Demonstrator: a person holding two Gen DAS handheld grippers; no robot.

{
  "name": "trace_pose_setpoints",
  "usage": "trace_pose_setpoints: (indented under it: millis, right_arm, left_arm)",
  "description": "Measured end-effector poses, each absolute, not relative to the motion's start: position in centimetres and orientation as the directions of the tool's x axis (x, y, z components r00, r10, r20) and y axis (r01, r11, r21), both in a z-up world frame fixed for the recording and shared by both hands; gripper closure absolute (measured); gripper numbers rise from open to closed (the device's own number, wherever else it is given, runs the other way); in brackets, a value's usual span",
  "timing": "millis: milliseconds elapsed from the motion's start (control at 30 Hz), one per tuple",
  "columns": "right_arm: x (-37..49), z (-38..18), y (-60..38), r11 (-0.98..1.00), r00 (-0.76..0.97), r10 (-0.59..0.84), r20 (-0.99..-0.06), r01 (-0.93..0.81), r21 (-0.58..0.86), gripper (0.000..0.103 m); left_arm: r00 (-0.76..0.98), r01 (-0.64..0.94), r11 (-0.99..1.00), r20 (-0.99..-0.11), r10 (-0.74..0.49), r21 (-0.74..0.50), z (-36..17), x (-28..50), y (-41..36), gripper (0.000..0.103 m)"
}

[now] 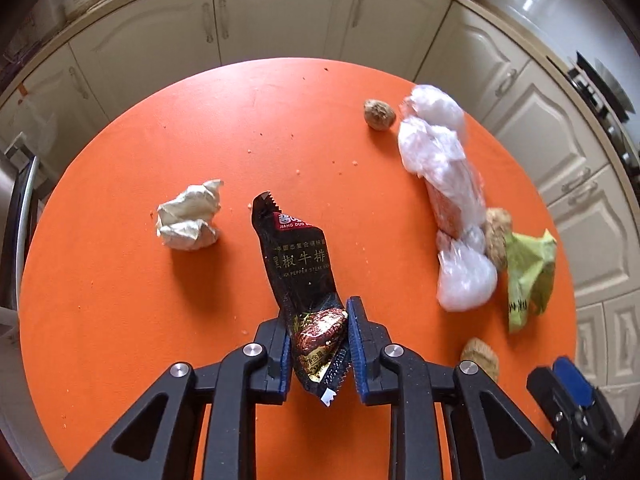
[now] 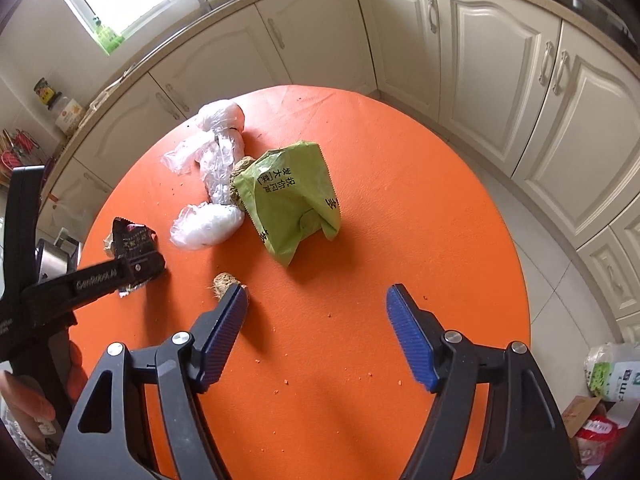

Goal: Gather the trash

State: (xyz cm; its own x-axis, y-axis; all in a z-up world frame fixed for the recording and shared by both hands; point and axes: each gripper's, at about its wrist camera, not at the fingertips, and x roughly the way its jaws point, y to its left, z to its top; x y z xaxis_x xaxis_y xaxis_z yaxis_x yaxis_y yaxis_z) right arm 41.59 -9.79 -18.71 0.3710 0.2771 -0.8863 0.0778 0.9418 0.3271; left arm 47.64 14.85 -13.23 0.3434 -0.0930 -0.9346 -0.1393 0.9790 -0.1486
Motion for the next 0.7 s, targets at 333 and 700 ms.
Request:
trace_pose_setpoints:
  millis: [333, 700]
  right_arm:
    - [41.7, -19.0, -4.8, 0.967, 0.37, 0.252, -0.894, -0.074, 0.242, 0.031]
    - [42.3, -20.1, -2.5, 0.979, 0.343, 0.203, -0.917, -0.087, 0.184, 0.082]
  left_arm:
    - [0.294, 0.001, 0.976, -0.932, -0.21, -0.22, -12.7, 44.4, 15.0, 0.084]
    - [0.314, 0.006, 0.97, -0.92, -0.233, -0.243, -12.7, 43.7, 15.9, 0.084]
